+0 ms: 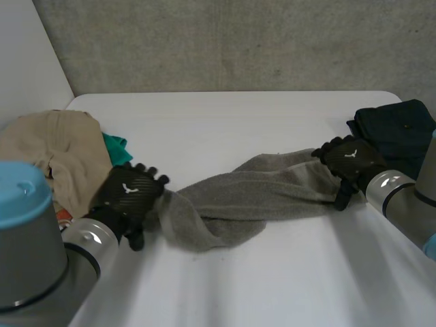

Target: Fold the laundry.

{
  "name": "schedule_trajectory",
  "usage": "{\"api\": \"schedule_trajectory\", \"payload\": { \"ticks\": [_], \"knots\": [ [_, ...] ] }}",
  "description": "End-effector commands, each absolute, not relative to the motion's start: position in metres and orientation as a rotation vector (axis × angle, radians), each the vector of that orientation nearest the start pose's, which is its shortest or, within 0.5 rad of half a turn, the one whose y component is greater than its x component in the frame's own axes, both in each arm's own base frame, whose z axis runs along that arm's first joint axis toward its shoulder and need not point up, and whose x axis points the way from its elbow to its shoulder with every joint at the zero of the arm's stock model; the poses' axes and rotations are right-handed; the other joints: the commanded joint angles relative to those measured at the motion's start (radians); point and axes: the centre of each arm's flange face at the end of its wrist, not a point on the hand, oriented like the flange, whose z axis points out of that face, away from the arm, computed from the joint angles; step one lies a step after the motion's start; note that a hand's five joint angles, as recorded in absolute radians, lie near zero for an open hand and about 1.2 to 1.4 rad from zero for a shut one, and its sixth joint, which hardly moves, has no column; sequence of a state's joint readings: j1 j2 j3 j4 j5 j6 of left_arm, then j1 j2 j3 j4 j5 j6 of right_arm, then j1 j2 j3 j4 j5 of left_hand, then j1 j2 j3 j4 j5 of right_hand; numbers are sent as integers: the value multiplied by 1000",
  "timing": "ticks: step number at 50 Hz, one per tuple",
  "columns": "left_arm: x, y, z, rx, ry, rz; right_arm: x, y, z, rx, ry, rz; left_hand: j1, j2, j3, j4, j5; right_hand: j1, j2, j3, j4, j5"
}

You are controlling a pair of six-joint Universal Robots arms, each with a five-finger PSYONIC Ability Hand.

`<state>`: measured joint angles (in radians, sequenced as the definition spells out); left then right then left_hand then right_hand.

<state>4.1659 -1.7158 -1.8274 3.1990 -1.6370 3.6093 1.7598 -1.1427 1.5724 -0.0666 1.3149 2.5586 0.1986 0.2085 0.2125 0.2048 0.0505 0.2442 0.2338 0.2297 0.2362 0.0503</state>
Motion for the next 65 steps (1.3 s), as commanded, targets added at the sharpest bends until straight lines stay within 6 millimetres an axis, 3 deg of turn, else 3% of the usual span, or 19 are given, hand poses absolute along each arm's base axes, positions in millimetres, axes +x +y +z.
{"api": "schedule_trajectory", "payload": {
  "ticks": [1,6,11,18,22,23,24,26,30,31,34,37,47,50,55,61,65],
  "knots": [
    [-281,-147,194,1384,2219,-1923,212,-309,192,-1104,2288,-1867,-24,-34,-38,-30,-50,-43,-33,-29,-35,-24],
    [-296,-139,177,1479,2203,-1924,211,-303,191,-1113,2286,-1856,150,140,136,144,123,-43,-33,-29,-35,-24],
    [-308,-154,151,1517,2180,-1841,207,-298,186,-1114,2309,-1829,246,237,232,240,220,-40,-30,-26,-32,-21],
    [-321,-174,132,1544,2093,-1843,202,-299,180,-1104,2328,-1804,443,434,429,437,417,-31,-21,-17,-23,-12],
    [-326,-181,125,1553,2054,-1847,199,-303,177,-1104,2335,-1796,754,744,740,747,727,-31,-21,-17,-23,-12],
    [-327,-182,126,1549,2041,-1855,199,-305,177,-1105,2338,-1796,1066,1056,1052,1059,1039,-31,-21,-17,-23,-12],
    [-327,-182,129,1543,2028,-1866,198,-307,178,-1108,2337,-1801,1194,1184,1180,1188,1167,-31,-21,-17,-23,-12],
    [-326,-182,136,1519,2013,-1886,198,-311,180,-1113,2335,-1813,1198,1188,1184,1191,1171,-31,-21,-17,-23,-12],
    [-318,-182,165,1397,1987,-1962,199,-319,187,-1136,2326,-1820,1198,1188,1184,1191,1171,-34,-24,-20,-26,-15],
    [-314,-180,182,1346,1971,-2013,200,-324,192,-1143,2317,-1819,1198,1188,1184,1191,1171,-31,-21,-17,-23,-12],
    [-303,-176,209,1286,1961,-2081,204,-332,200,-1150,2307,-1798,1198,1188,1184,1191,1171,-34,-24,-20,-26,-15],
    [-293,-173,227,1254,1975,-2102,207,-339,206,-1150,2307,-1764,1198,1188,1184,1191,1171,-31,-21,-17,-23,-12],
    [-254,-171,298,1126,2052,-2153,230,-357,209,-1010,2350,-1412,1198,1188,1184,1191,1171,1,11,15,9,20],
    [-247,-175,319,1065,2057,-2196,232,-352,211,-1004,2365,-1345,1198,1188,1184,1191,1171,18,29,33,26,38],
    [-242,-180,341,998,2120,-2236,233,-345,221,-985,2340,-1394,1198,1188,1184,1191,1171,27,38,42,35,47],
    [-247,-187,345,987,2241,-2202,237,-302,231,-1016,2285,-1364,1198,1188,1184,1191,1171,54,64,68,62,73],
    [-251,-182,349,1000,2281,-2199,246,-269,221,-1030,2224,-1362,1198,1188,1184,1191,1171,54,64,68,62,73]
  ]
}}
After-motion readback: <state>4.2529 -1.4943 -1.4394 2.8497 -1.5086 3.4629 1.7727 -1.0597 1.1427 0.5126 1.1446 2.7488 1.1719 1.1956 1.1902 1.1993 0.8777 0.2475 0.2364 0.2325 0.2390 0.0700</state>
